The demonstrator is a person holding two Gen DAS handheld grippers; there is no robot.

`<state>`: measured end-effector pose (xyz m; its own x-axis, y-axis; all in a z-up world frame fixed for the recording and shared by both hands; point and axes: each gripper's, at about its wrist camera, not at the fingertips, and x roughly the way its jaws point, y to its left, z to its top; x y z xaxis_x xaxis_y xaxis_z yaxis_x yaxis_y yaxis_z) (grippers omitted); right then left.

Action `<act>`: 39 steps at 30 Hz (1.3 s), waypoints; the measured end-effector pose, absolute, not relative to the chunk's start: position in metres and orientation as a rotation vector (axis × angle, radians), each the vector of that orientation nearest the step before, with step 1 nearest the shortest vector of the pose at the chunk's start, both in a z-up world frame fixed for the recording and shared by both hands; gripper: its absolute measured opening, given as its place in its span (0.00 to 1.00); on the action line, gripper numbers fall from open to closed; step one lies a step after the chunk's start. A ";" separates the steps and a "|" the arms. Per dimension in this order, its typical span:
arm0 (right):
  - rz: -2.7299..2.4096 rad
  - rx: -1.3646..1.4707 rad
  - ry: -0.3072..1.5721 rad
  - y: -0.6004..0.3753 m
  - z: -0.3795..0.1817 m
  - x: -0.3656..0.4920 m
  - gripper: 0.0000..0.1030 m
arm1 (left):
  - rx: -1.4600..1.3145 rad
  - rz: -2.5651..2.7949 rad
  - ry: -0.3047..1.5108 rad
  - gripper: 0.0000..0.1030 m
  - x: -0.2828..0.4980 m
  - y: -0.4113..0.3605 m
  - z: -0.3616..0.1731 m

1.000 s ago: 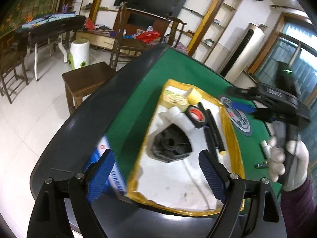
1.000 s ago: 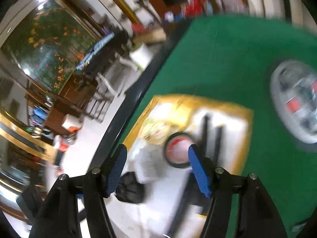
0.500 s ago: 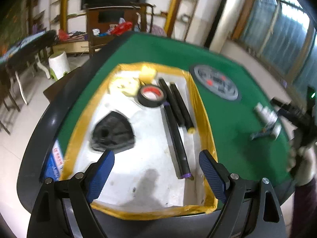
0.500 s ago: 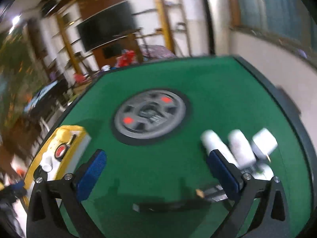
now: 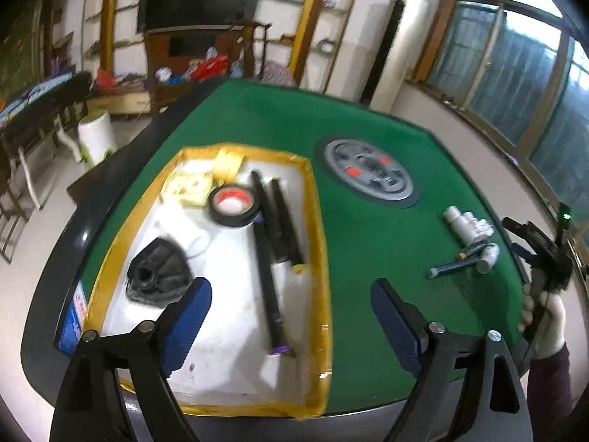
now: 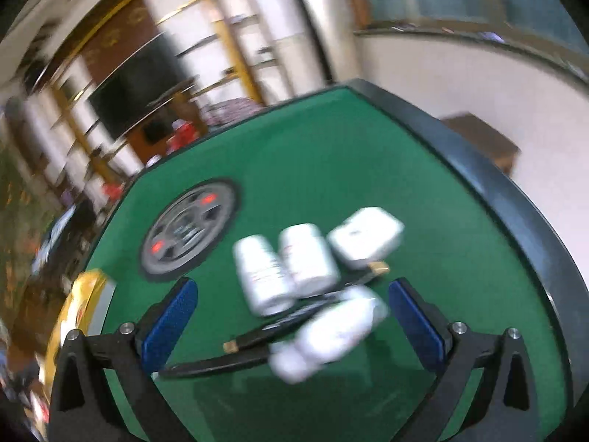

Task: Organize rigid objects
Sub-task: 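Move the right tool toward the white bottles on the felt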

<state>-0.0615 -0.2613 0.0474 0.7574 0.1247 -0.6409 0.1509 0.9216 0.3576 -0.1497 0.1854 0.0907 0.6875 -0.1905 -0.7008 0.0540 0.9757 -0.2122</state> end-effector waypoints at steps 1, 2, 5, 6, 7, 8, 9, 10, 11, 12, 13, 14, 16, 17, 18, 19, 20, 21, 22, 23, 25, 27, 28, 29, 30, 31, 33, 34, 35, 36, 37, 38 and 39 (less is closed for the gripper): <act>-0.037 0.443 0.719 -0.276 0.044 -0.061 1.00 | -0.173 -0.152 0.793 0.91 -0.151 0.180 0.093; -0.057 0.466 0.722 -0.287 0.042 -0.060 1.00 | -0.163 -0.177 0.782 0.91 -0.153 0.173 0.095; -0.097 0.492 0.726 -0.305 0.038 -0.057 1.00 | -0.130 -0.236 0.766 0.91 -0.157 0.153 0.099; -0.101 0.491 0.731 -0.308 0.036 -0.055 1.00 | -0.117 -0.252 0.765 0.91 -0.158 0.147 0.100; -0.101 0.489 0.739 -0.310 0.036 -0.052 1.00 | -0.106 -0.259 0.765 0.91 -0.159 0.142 0.100; -0.097 0.487 0.745 -0.309 0.035 -0.050 1.00 | -0.094 -0.267 0.770 0.91 -0.159 0.137 0.099; -0.091 0.484 0.747 -0.307 0.036 -0.048 1.00 | -0.088 -0.271 0.774 0.91 -0.159 0.134 0.099; -0.080 0.473 0.748 -0.303 0.038 -0.045 1.00 | -0.082 -0.276 0.783 0.91 -0.158 0.130 0.097; -0.062 0.458 0.745 -0.298 0.041 -0.042 1.00 | -0.082 -0.279 0.791 0.91 -0.159 0.127 0.095; -0.037 0.439 0.742 -0.290 0.045 -0.038 1.00 | -0.083 -0.282 0.799 0.91 -0.159 0.125 0.094; 0.000 0.410 0.743 -0.278 0.050 -0.034 1.00 | -0.085 -0.287 0.806 0.91 -0.159 0.123 0.092; 0.035 0.385 0.753 -0.269 0.053 -0.029 1.00 | -0.087 -0.290 0.811 0.91 -0.159 0.122 0.091; 0.125 0.342 0.789 -0.248 0.055 -0.018 1.00 | -0.088 -0.295 0.818 0.91 -0.161 0.120 0.090; 0.167 0.318 0.807 -0.236 0.056 -0.012 1.00 | -0.087 -0.297 0.819 0.91 -0.162 0.120 0.089; 0.195 0.293 0.825 -0.226 0.055 -0.007 1.00 | -0.086 -0.300 0.821 0.91 -0.163 0.119 0.089; 0.217 0.272 0.842 -0.217 0.054 -0.004 1.00 | -0.084 -0.302 0.822 0.91 -0.164 0.118 0.089; 0.234 0.252 0.859 -0.209 0.052 0.001 1.00 | -0.083 -0.302 0.824 0.91 -0.164 0.118 0.089; 0.246 0.232 0.884 -0.201 0.047 0.007 1.00 | -0.083 -0.303 0.827 0.91 -0.165 0.117 0.088; 0.249 0.229 0.902 -0.196 0.044 0.011 1.00 | -0.085 -0.306 0.829 0.91 -0.166 0.118 0.088; 0.252 0.239 0.922 -0.194 0.040 0.015 1.00 | -0.087 -0.308 0.831 0.91 -0.166 0.118 0.087; 0.252 0.283 0.958 -0.193 0.030 0.024 1.00 | -0.093 -0.313 0.835 0.91 -0.167 0.118 0.086; 0.256 0.290 0.960 -0.190 0.027 0.027 1.00 | -0.098 -0.318 0.838 0.91 -0.167 0.118 0.085; 0.270 0.285 0.972 -0.187 0.026 0.025 1.00 | -0.100 -0.321 0.839 0.91 -0.166 0.118 0.084; 0.308 0.286 0.981 -0.183 0.027 0.022 1.00 | -0.103 -0.323 0.841 0.91 -0.166 0.118 0.084; 0.340 0.287 0.986 -0.180 0.027 0.020 1.00 | -0.107 -0.325 0.844 0.91 -0.165 0.118 0.083; 0.400 0.300 1.004 -0.175 0.026 0.017 1.00 | -0.109 -0.325 0.847 0.91 -0.164 0.118 0.083; 0.535 0.333 1.032 -0.166 0.026 0.010 1.00 | -0.117 -0.330 0.857 0.91 -0.162 0.117 0.081; 0.571 0.334 1.032 -0.164 0.027 0.006 1.00 | -0.121 -0.335 0.862 0.91 -0.162 0.116 0.080; 0.587 0.327 1.021 -0.162 0.030 0.003 1.00 | -0.122 -0.338 0.865 0.91 -0.161 0.115 0.080; 0.583 0.318 1.003 -0.162 0.034 0.000 1.00 | -0.119 -0.340 0.868 0.91 -0.161 0.114 0.079; 0.550 0.316 0.984 -0.166 0.038 0.000 1.00 | -0.115 -0.341 0.870 0.91 -0.161 0.112 0.079; 0.508 0.314 0.972 -0.169 0.040 0.000 1.00 | -0.113 -0.343 0.871 0.91 -0.161 0.111 0.079; 0.452 0.307 0.964 -0.174 0.040 0.002 1.00 | -0.112 -0.345 0.872 0.91 -0.161 0.110 0.079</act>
